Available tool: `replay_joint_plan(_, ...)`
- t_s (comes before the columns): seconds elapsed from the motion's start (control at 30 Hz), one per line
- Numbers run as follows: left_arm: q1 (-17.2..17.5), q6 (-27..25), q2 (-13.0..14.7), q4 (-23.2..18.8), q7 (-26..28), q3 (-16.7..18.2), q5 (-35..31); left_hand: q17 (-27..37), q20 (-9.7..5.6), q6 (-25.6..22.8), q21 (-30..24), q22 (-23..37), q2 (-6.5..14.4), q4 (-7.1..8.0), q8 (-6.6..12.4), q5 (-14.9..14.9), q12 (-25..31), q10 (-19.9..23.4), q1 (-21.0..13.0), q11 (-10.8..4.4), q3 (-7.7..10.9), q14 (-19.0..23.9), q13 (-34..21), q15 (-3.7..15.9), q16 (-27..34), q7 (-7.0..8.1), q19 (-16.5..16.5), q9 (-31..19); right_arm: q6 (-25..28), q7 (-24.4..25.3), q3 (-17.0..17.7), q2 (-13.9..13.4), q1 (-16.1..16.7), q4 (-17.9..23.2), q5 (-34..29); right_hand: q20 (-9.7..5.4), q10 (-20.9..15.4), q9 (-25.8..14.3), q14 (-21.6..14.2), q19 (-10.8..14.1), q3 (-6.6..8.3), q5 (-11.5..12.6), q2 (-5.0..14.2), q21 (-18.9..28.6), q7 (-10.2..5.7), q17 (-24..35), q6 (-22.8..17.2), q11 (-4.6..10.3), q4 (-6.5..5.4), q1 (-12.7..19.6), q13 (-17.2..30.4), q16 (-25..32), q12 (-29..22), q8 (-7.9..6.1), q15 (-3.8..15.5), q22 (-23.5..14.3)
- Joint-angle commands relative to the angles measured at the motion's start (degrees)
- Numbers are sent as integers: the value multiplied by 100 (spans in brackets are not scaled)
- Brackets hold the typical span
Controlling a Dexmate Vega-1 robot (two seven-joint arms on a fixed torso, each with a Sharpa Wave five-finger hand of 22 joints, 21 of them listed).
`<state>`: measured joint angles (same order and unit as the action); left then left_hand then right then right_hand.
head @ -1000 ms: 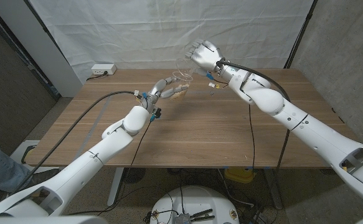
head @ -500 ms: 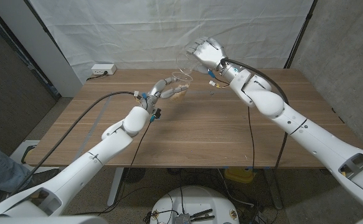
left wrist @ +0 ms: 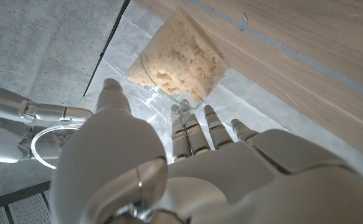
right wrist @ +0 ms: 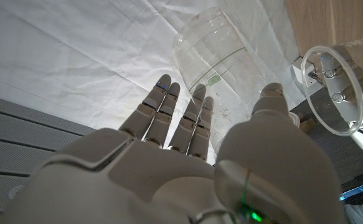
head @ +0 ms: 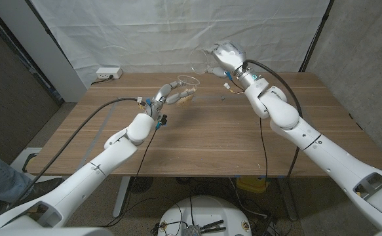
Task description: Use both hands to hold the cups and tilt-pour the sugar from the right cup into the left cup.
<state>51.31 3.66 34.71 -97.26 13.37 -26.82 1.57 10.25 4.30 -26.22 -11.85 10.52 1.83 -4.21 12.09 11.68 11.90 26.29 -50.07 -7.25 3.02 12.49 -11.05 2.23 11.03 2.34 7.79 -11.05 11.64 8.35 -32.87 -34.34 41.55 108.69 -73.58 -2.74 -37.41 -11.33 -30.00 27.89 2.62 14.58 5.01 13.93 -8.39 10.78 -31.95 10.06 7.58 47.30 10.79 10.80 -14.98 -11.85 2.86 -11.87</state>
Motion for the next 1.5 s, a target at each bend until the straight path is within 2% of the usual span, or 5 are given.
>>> replay_joint_plan(0.03,113,325,-89,184,59,141,309,17,2,-7,-20,12,-5,-36,13,19,13,17,-18,27,8,63,-36,61,34,-22,-23,-17,438,281,528,289,714,126,2127,-419,-42,-17,-46,64,0,-21,52,39,-55,16,-101,-49,-23,18,21,37,-5,-24,653,-13)
replay_joint_plan(0.4,152,869,-365,591,292,167,416,15,22,231,-1,9,-51,-70,-67,29,-38,-123,-71,-105,-21,4,-41,163,-1,56,4,-21,529,594,836,339,1203,142,3924,-401,-65,-17,-69,77,-1,-29,50,44,-22,16,-114,-65,-24,21,21,42,-8,-26,630,-14)
replay_joint_plan(0.7,170,730,-348,599,466,104,168,19,0,326,21,12,-85,-66,-86,38,-65,-229,-59,-75,-60,-69,-44,154,-22,71,64,-23,-651,970,1212,485,1476,-473,5963,-384,-56,-17,-75,78,1,-38,51,45,0,16,-122,-73,-24,24,22,41,2,-26,610,-15)
replay_joint_plan(0.9,163,572,-298,565,468,69,77,25,7,429,43,15,-92,-37,-110,40,-83,-324,-12,-104,-92,-154,-46,133,-42,88,139,-24,-545,897,1293,465,1586,-521,6853,-381,-106,-18,-110,99,7,-48,56,54,12,15,-171,-89,-19,38,22,50,-13,-42,584,-16)
replay_joint_plan(1.5,-20,650,-474,1139,290,-150,74,29,19,547,44,19,-109,-9,-109,57,-98,-497,30,-189,-146,-234,-46,133,-36,208,196,-23,-367,1253,998,199,1599,-530,7327,-360,-124,-17,-109,102,9,-75,53,55,53,16,-184,-136,-18,48,23,41,-8,-38,538,-18)
